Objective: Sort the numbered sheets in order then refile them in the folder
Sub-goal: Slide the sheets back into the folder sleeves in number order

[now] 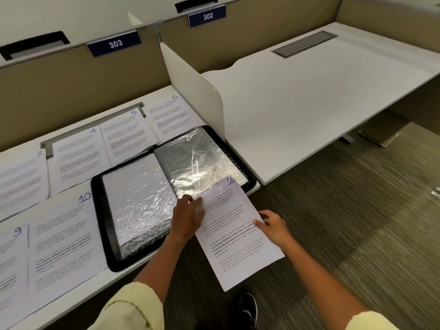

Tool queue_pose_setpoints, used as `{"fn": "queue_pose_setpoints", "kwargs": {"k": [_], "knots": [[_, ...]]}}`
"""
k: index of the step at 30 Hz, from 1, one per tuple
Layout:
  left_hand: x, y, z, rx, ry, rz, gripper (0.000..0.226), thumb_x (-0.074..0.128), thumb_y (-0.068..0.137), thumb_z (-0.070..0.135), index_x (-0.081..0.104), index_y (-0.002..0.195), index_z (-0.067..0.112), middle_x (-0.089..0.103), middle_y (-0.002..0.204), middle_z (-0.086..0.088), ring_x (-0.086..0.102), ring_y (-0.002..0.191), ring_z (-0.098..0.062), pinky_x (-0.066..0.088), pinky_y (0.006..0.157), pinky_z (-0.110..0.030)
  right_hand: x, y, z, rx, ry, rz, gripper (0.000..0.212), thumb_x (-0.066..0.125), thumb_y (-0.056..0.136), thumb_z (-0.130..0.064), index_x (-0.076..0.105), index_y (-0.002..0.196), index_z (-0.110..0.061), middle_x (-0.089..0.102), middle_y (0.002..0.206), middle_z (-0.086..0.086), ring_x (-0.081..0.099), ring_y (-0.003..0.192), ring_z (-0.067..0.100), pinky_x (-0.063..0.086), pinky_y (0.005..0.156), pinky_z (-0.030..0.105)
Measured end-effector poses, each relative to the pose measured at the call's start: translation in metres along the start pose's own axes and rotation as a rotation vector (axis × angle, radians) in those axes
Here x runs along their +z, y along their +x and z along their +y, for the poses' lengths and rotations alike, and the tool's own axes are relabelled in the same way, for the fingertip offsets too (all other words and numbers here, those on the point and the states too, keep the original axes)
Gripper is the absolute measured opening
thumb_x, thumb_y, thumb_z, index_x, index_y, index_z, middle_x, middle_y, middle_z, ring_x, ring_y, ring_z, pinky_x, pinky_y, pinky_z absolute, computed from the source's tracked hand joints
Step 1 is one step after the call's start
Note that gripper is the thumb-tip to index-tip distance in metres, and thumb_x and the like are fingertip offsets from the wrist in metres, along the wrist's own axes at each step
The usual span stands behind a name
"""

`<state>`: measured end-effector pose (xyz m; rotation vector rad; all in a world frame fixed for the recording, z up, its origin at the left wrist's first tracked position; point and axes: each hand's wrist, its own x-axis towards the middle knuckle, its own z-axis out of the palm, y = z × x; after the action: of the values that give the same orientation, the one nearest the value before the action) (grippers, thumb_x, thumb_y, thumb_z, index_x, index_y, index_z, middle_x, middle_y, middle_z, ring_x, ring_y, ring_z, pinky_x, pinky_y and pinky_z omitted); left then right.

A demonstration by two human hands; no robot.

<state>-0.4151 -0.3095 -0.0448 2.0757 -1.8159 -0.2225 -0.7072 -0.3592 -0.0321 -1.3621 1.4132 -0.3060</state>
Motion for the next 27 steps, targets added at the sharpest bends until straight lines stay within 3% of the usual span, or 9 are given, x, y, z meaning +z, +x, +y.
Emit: {"fn": "queue_pose_setpoints", "kwargs": {"k": [5,9,15,21,27], "knots": [[0.002,0.003,-0.002,-0.023,0.028,-0.033,0.036,0.069,0.086,0.026,0.064,0.120,0.015,0.054,0.112,-0.014,0.053,0.098,-0.032,0.051,0.078,-0.044,-0.001,-0.028,0.041,0.147,0.245,0.079,0.049,0.076,0.087,-0.025,0.055,0.130,-0.015,0.067,0.114,0.006,0.070,0.094,0.018,0.060,0.071,0.033],[0.001,0.003,0.000,-0.040,0.007,-0.049,0.036,0.068,0.087,0.027,0.065,0.121,0.014,0.053,0.115,-0.015,0.052,0.102,-0.033,0.050,0.082,-0.047,0.013,-0.052,0.067,0.263,0.520,0.177,0.048,0.079,0.083,-0.018,0.058,0.126,-0.011,0.073,0.106,0.005,0.069,0.100,0.022,0.059,0.085,0.044],[-0.004,0.009,0.001,-0.051,-0.005,-0.074,0.035,0.072,0.084,0.026,0.068,0.116,0.013,0.056,0.111,-0.016,0.054,0.099,-0.034,0.052,0.080,-0.048,0.047,-0.084,0.082,0.327,1.018,0.180,0.050,0.078,0.077,-0.011,0.057,0.122,-0.009,0.074,0.109,0.015,0.070,0.101,0.033,0.058,0.084,0.041],[-0.006,0.012,0.006,-0.044,-0.034,-0.011,0.011,0.066,0.088,0.019,0.072,0.091,0.010,0.061,0.095,-0.008,0.055,0.090,-0.027,0.046,0.070,-0.037,0.089,-0.100,0.069,0.358,0.938,0.187,0.026,0.069,0.090,-0.005,0.060,0.115,-0.004,0.074,0.107,0.015,0.071,0.098,0.031,0.059,0.075,0.037],[-0.005,0.013,0.017,-0.060,-0.142,0.024,0.013,0.062,0.090,0.013,0.071,0.086,0.005,0.061,0.089,-0.007,0.054,0.087,-0.024,0.046,0.068,-0.036,0.097,-0.111,0.055,0.282,0.843,0.282,0.014,0.065,0.093,-0.005,0.063,0.106,-0.001,0.072,0.104,0.017,0.069,0.086,0.027,0.058,0.067,0.033]]}}
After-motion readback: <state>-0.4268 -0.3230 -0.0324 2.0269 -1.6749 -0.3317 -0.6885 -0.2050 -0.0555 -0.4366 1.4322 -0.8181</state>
